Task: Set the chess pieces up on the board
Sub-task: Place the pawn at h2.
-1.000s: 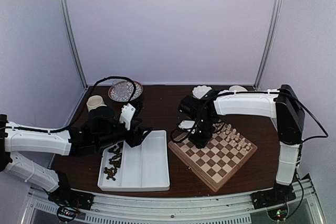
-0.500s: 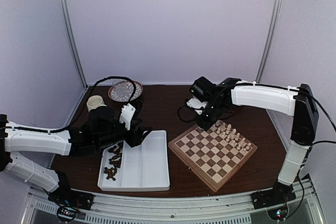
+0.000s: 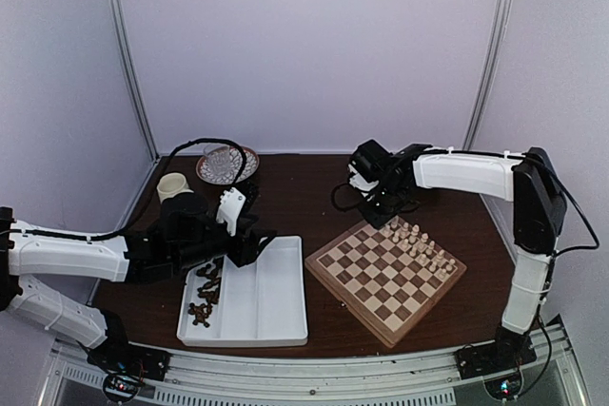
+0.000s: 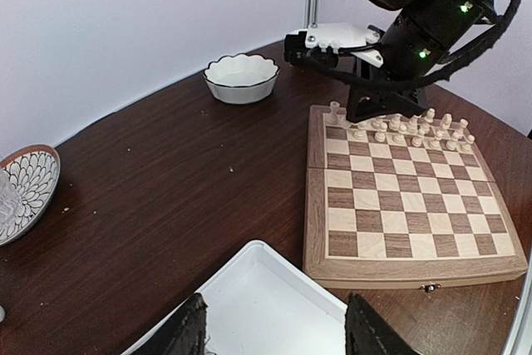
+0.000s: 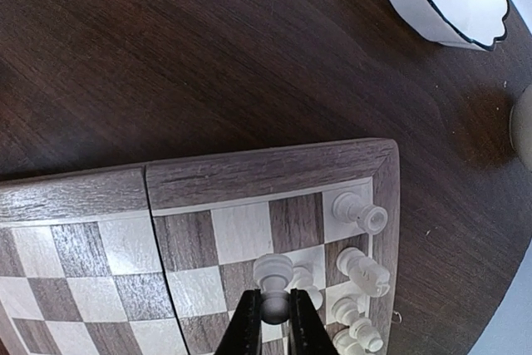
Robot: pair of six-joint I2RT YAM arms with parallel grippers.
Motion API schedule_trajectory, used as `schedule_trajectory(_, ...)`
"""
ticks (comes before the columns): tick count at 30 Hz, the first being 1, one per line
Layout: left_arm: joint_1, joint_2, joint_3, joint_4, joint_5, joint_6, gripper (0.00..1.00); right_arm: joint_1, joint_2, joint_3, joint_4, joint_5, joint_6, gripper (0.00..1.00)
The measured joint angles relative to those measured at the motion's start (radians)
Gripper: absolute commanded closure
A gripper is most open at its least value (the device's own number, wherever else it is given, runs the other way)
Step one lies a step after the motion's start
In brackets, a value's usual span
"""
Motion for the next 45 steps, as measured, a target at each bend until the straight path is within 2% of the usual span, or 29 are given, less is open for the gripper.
schedule_trajectory(22,0.000,0.001,0.000,-0.003,0.000,0.000,0.43,-0.038,0.089,0.004,0.040,0.040,0.000,0.89)
schedule_trajectory(45,0.000,0.001,0.000,-0.003,0.000,0.000,0.43,-0.043,0.105,0.033,0.036,0.021,0.000,0.84)
